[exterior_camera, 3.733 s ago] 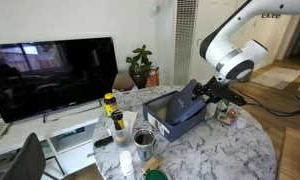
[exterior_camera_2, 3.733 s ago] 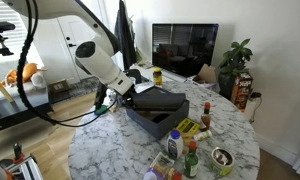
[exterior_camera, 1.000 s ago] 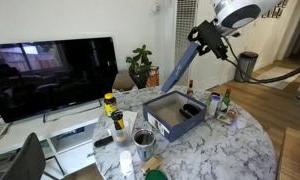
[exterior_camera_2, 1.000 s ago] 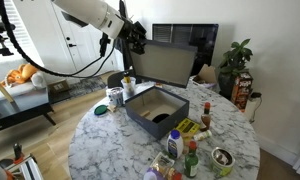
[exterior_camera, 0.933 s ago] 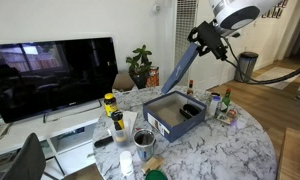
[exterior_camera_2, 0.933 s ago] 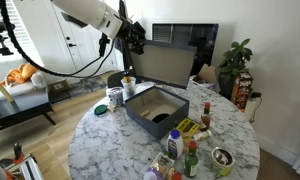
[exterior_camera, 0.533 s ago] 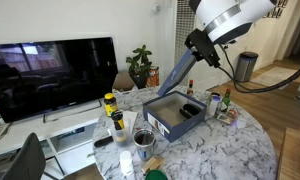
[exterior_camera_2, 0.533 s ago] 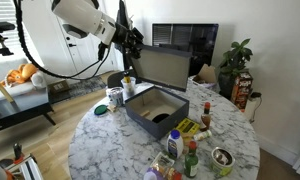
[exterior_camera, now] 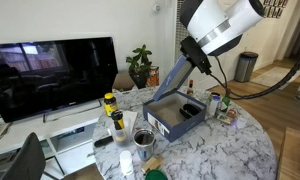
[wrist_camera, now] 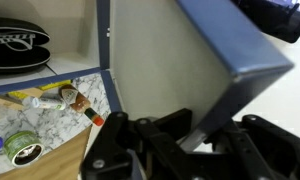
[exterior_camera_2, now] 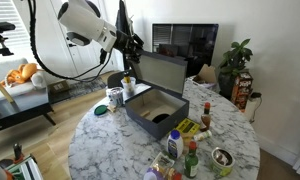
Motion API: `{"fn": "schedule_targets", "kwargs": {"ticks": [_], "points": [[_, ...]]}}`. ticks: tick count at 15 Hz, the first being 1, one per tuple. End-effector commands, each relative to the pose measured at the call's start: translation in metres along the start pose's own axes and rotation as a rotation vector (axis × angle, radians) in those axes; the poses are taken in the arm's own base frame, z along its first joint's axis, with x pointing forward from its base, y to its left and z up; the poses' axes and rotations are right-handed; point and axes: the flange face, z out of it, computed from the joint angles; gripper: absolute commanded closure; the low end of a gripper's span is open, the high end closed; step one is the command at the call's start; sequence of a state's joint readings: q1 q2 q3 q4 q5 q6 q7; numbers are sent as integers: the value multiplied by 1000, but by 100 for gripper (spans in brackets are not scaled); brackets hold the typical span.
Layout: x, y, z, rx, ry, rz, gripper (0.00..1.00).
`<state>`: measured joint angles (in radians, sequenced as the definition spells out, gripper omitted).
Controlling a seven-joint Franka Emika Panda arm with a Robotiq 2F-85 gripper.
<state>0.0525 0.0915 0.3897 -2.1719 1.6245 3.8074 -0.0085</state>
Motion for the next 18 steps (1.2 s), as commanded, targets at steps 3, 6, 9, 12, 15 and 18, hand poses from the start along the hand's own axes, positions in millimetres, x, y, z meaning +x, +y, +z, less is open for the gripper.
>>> {"fn": "schedule_targets", "kwargs": {"ticks": [3, 6, 9, 12, 15, 18], "points": [[-14, 3, 10, -10, 3, -5, 100], [-23, 9, 22, -29, 11, -10, 100], [-30, 13, 32, -37, 52, -29, 100], [-36, 13, 40, -39, 88, -31, 100], [-42, 10, 47, -22, 132, -17, 100], [-49, 9, 54, -14, 162, 1, 100]]}}
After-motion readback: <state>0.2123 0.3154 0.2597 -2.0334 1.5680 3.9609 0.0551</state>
